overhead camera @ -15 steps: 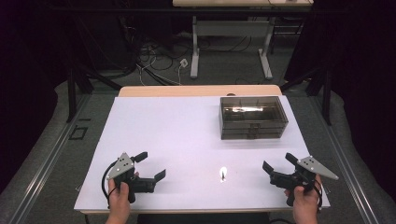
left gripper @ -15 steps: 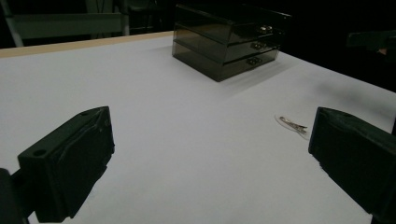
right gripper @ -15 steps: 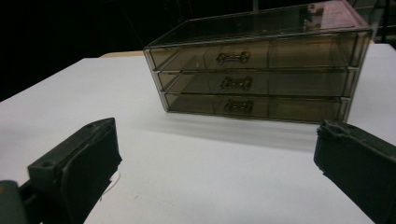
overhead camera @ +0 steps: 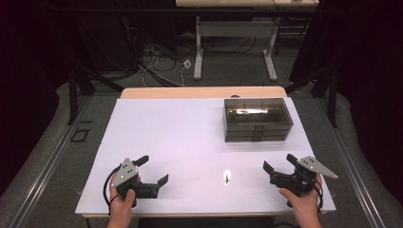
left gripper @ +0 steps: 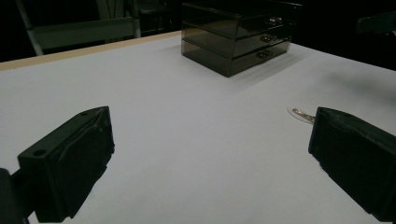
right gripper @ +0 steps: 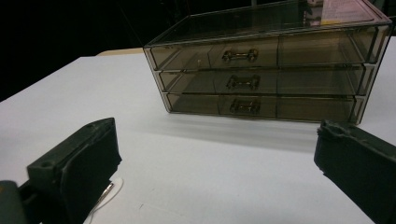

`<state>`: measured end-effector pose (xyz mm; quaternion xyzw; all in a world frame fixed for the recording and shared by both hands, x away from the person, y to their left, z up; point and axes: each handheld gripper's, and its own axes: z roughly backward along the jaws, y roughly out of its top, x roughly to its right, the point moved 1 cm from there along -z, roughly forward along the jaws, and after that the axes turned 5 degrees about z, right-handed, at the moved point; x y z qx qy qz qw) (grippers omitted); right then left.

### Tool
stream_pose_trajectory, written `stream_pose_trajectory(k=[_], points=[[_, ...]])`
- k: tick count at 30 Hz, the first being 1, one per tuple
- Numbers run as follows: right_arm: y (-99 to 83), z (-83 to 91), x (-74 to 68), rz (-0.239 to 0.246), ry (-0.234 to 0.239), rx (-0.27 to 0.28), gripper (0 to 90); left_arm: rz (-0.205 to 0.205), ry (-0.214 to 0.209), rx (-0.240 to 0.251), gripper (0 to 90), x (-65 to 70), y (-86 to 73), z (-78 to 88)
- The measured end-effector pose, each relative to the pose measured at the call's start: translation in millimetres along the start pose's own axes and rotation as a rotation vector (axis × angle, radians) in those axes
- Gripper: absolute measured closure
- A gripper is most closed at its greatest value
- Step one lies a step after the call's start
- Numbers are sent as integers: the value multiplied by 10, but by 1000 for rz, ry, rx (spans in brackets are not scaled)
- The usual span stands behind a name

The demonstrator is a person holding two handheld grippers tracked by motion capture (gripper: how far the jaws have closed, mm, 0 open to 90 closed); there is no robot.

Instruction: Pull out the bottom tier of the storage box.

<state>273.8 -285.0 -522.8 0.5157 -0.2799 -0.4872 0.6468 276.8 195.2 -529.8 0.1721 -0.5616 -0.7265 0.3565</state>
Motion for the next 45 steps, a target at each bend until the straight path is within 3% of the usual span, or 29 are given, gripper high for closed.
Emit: stream_pose_trajectory(k=[5,11,14,15,19,23,25,29,39,45], points=[[10,-16,-32,22,15,12,11,1,-17,4,3,5,-1,15],[42,-49,-52,22,19,-18,13,15,-15,4,3,-7,-18,-5],[54,-75,-50,13,2,-28,13,15,-14,-2,3,-8,-21,-8],[68,-100,-48,-1,-27,-48,13,19,-16,1,3,-6,-22,-8],[98,-132,-37,-7,-57,-93,16,24,-19,3,3,4,-21,-7],[137,-157,-18,8,-74,-133,20,23,-21,-1,3,10,-22,-17],[162,-173,-27,2,-85,-125,21,25,-23,-2,3,17,-23,-25],[231,-209,-38,-25,-73,-140,21,27,-25,-8,3,24,-28,-33],[414,-334,-86,-2,-66,-151,21,45,-28,-15,3,9,-42,-25],[461,-438,-104,-48,-50,-177,21,50,-31,-18,3,5,-46,-21]])
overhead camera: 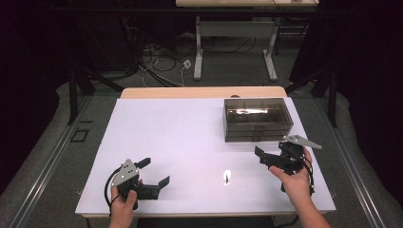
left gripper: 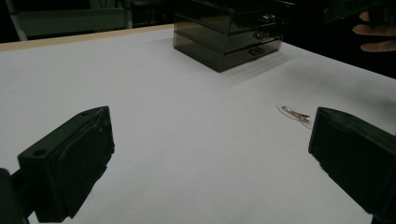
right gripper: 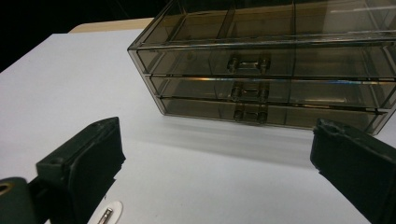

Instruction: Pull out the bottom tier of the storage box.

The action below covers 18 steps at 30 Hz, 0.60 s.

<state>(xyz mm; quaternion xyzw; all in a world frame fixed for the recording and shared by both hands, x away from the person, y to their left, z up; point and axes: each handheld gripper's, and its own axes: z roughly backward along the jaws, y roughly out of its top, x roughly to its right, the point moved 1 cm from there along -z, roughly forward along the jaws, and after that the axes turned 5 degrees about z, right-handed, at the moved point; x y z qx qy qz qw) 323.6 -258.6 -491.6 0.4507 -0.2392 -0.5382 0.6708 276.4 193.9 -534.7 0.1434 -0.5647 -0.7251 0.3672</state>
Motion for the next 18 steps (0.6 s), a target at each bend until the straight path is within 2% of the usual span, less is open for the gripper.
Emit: stream_pose_trajectory(k=[5,8,11,18], points=[[46,-50,-22,-25,14,-24,41,-1,-1,-1,3,-3,0,-1],[92,-87,-44,-30,20,-34,91,-1,-3,-4,3,0,-1,-8],[118,-117,-21,-20,7,-37,147,-9,-4,-8,3,2,0,-11],[151,-193,43,-78,28,-60,158,-3,-5,-8,3,5,-7,-20]])
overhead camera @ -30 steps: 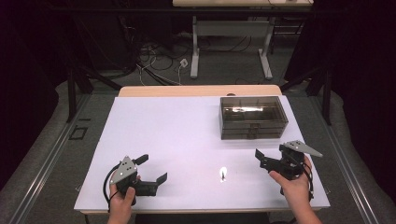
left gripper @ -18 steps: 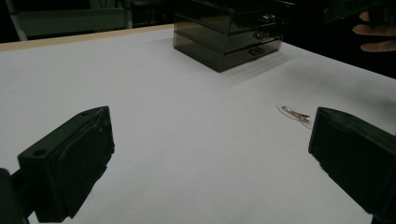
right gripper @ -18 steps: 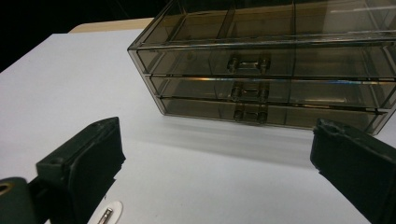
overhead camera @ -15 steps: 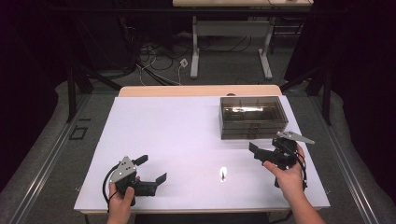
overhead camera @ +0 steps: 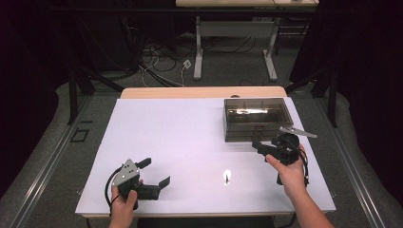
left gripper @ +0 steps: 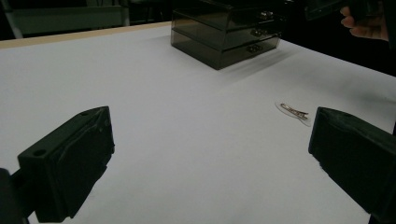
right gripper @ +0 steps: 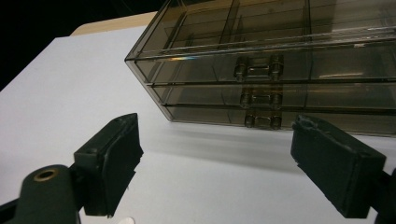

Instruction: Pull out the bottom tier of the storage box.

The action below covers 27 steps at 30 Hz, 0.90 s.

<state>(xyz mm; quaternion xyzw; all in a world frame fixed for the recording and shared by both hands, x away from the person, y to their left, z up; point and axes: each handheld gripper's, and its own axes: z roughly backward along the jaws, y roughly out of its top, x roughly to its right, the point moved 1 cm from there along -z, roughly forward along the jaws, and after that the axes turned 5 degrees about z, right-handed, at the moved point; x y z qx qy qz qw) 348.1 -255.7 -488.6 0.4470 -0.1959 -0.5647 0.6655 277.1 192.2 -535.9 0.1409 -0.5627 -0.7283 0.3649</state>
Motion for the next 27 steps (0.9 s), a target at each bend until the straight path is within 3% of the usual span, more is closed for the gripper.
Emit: stream_pose_trajectory(k=[8,12,14,20,24,25,27], points=[[30,-110,39,-55,8,-18,201,-6,-6,-13,3,14,-8,-28],[40,-139,47,-114,29,-48,199,-6,-7,-15,3,16,-10,-32],[39,-172,53,-134,46,-37,198,-2,-9,-15,3,15,-11,-31],[42,-233,64,-161,62,-53,210,-2,-11,-16,3,14,-13,-33],[33,-287,73,-162,43,-65,211,-6,-12,-20,3,11,-13,-35],[30,-313,74,-178,42,-91,210,-8,-14,-26,3,8,-12,-33],[20,-354,82,-192,39,-91,217,-3,-16,-22,3,8,-16,-40]])
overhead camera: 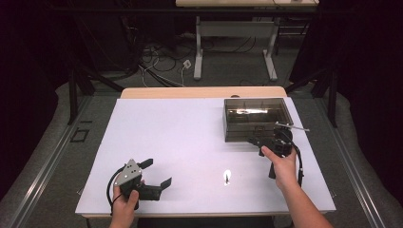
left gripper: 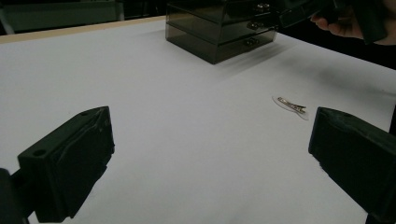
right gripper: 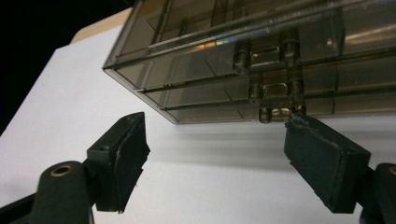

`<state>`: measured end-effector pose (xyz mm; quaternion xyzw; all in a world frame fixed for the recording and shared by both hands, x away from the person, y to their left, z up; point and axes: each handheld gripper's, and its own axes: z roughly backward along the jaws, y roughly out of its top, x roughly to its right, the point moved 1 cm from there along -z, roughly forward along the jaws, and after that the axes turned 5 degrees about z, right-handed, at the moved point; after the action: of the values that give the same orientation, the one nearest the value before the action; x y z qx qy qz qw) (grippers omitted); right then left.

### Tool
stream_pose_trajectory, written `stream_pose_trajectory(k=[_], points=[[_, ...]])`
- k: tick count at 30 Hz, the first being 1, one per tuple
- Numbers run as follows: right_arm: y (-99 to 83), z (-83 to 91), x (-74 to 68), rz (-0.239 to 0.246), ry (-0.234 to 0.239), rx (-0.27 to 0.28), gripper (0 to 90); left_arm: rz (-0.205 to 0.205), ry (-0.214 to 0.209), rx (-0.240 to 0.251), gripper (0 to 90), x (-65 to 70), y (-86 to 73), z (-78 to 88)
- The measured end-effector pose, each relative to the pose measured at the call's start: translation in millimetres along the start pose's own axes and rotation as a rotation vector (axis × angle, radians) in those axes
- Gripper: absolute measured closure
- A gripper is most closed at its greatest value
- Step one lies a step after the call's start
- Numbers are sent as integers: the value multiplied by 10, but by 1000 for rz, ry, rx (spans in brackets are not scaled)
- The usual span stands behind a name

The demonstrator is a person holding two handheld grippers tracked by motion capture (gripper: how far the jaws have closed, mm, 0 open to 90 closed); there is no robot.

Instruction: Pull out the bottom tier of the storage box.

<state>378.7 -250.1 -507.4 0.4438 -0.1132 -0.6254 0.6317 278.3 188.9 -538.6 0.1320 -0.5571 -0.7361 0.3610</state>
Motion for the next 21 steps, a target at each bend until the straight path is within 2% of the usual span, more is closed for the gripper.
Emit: stream_pose_trajectory(k=[2,6,11,12,14,16,19,20,21], points=[[1,-33,16,-8,16,-23,223,0,0,0,3,0,-1,-2],[-9,-112,22,-12,3,-47,270,-2,-2,-2,3,3,-1,-5],[-22,-166,28,-28,26,-87,305,-2,-4,-5,3,4,-3,-10],[-22,-193,34,-54,32,-99,312,-6,-3,-7,3,2,-2,-9],[-20,-221,40,-73,46,-117,323,-3,-3,-7,3,3,-4,-11],[-25,-245,54,-62,35,-112,330,-2,-4,-7,3,2,-4,-12],[-18,-282,60,-94,54,-141,355,-6,-4,-9,3,-1,-4,-12],[-20,-298,75,-86,59,-140,355,-7,-5,-10,3,0,-4,-12],[-24,-311,66,-111,43,-142,356,-8,-4,-11,3,1,-4,-13]])
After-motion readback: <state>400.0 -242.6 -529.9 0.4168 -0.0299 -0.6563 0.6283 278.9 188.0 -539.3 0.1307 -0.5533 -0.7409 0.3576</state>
